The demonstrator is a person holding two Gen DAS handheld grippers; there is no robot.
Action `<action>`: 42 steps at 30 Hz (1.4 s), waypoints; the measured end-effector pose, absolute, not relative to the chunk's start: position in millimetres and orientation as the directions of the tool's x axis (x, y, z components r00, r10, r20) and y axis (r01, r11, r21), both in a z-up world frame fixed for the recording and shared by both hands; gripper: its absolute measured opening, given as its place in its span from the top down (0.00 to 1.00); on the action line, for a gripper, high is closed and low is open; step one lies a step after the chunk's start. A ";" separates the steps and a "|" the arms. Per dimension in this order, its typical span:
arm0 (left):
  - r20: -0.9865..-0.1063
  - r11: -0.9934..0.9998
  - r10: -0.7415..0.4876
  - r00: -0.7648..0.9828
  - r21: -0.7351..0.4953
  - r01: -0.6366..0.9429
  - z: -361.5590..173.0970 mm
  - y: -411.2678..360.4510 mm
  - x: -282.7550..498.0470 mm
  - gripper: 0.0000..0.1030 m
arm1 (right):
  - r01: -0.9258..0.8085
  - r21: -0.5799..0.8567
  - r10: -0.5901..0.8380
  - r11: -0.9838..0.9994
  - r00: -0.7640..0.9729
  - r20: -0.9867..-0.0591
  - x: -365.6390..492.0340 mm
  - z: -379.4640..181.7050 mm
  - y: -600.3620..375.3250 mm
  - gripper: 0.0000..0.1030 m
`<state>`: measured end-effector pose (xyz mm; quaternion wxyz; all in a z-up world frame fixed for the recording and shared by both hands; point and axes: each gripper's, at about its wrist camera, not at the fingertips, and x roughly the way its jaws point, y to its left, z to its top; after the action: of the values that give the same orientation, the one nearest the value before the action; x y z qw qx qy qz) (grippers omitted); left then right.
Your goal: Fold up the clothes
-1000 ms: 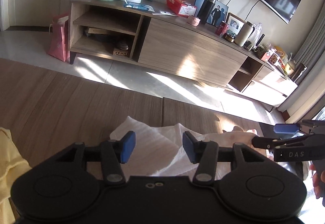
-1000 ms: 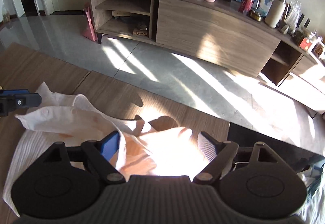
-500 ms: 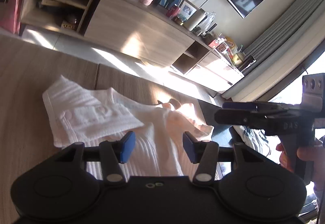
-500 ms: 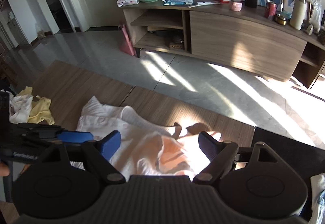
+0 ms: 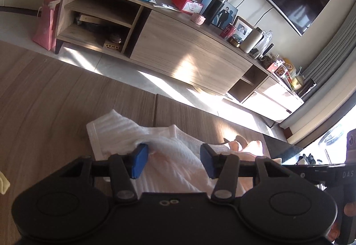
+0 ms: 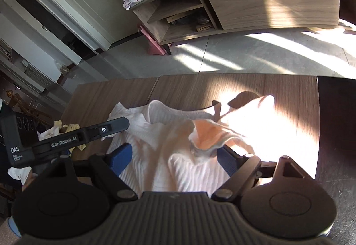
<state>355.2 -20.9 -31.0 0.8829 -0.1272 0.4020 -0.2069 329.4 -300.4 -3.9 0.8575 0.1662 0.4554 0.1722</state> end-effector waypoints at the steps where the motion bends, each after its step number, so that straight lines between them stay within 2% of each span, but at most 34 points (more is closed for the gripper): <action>1: -0.658 0.895 -0.445 0.607 -0.349 0.278 -27.8 -25.9 352.3 0.50 | -0.142 0.408 0.415 0.902 0.549 -0.726 331.8 -1.7 -298.4 0.17; 7: -0.679 0.928 -0.349 0.646 -0.155 0.338 -13.8 -52.4 340.4 0.50 | -0.025 0.280 0.227 0.960 0.654 -0.722 341.9 -0.1 -296.5 0.17; 9: -0.646 0.923 -0.361 0.673 -0.143 0.357 -6.5 -50.6 330.8 0.50 | -0.029 0.212 0.183 0.977 0.632 -0.753 335.1 -0.6 -291.7 0.17; 11: -0.592 0.901 -0.424 0.685 -0.204 0.382 3.6 -42.2 318.5 0.50 | -0.075 0.138 0.153 0.988 0.660 -0.735 319.9 6.2 -287.6 0.17; 12: -0.603 0.891 -0.447 0.661 -0.229 0.393 1.6 -41.8 317.5 0.50 | -0.094 0.128 0.158 0.987 0.679 -0.717 309.6 10.9 -287.8 0.17; 14: -0.667 0.898 -0.419 0.616 -0.202 0.391 -9.9 -49.4 318.5 0.50 | -0.122 0.182 0.216 0.976 0.678 -0.702 295.6 12.1 -293.0 0.17; 16: -0.719 0.915 -0.364 0.593 -0.157 0.372 -22.5 -53.6 319.4 0.50 | -0.131 0.200 0.237 0.971 0.634 -0.736 290.7 0.8 -292.1 0.17; 19: -0.729 0.928 -0.360 0.582 -0.219 0.300 -23.1 -38.6 319.4 0.50 | -0.117 0.195 0.227 0.974 0.575 -0.786 291.4 -16.3 -289.8 0.17; 22: -0.632 0.890 -0.456 0.627 -0.323 0.321 6.8 -17.4 294.9 0.50 | -0.083 0.255 0.250 0.964 0.617 -0.746 274.2 -2.3 -302.5 0.17; 24: -0.605 0.871 -0.492 0.626 -0.339 0.357 21.3 -8.3 258.1 0.50 | -0.100 0.295 0.288 0.950 0.644 -0.709 244.3 12.0 -309.0 0.17; 27: -0.629 0.896 -0.443 0.639 -0.331 0.295 13.5 3.5 212.5 0.50 | -0.099 0.277 0.272 0.956 0.657 -0.703 188.3 13.0 -308.3 0.17; 30: -0.573 0.904 -0.395 0.719 -0.383 0.191 -2.5 26.2 158.6 0.49 | -0.087 0.192 0.196 0.977 0.711 -0.675 132.5 2.7 -296.4 0.16; 31: -0.543 0.897 -0.375 0.751 -0.416 0.148 -10.1 33.5 141.5 0.49 | -0.064 0.203 0.185 0.977 0.733 -0.655 117.9 -1.3 -295.6 0.15; 33: -0.559 0.873 -0.399 0.726 -0.474 0.115 -19.6 38.4 138.7 0.48 | -0.020 0.272 0.195 0.962 0.748 -0.634 103.8 -10.1 -296.1 0.07; 35: -0.576 0.827 -0.447 0.684 -0.559 0.070 -36.0 45.5 140.2 0.48 | 0.017 0.317 0.205 0.948 0.729 -0.653 103.4 -20.0 -295.0 0.07; 38: -0.544 0.768 -0.497 0.676 -0.639 0.050 -46.7 59.4 142.7 0.48 | 0.067 0.362 0.209 0.930 0.713 -0.669 105.1 -31.6 -296.0 0.07; 42: -0.556 0.763 -0.498 0.665 -0.645 0.031 -56.7 65.2 150.0 0.48 | 0.070 0.347 0.204 0.935 0.696 -0.689 112.8 -39.6 -295.3 0.06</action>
<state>150.0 65.2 -56.7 0.8591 -0.3076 0.3790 -0.1540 112.8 -295.3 -39.6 0.9038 0.1763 0.3883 0.0371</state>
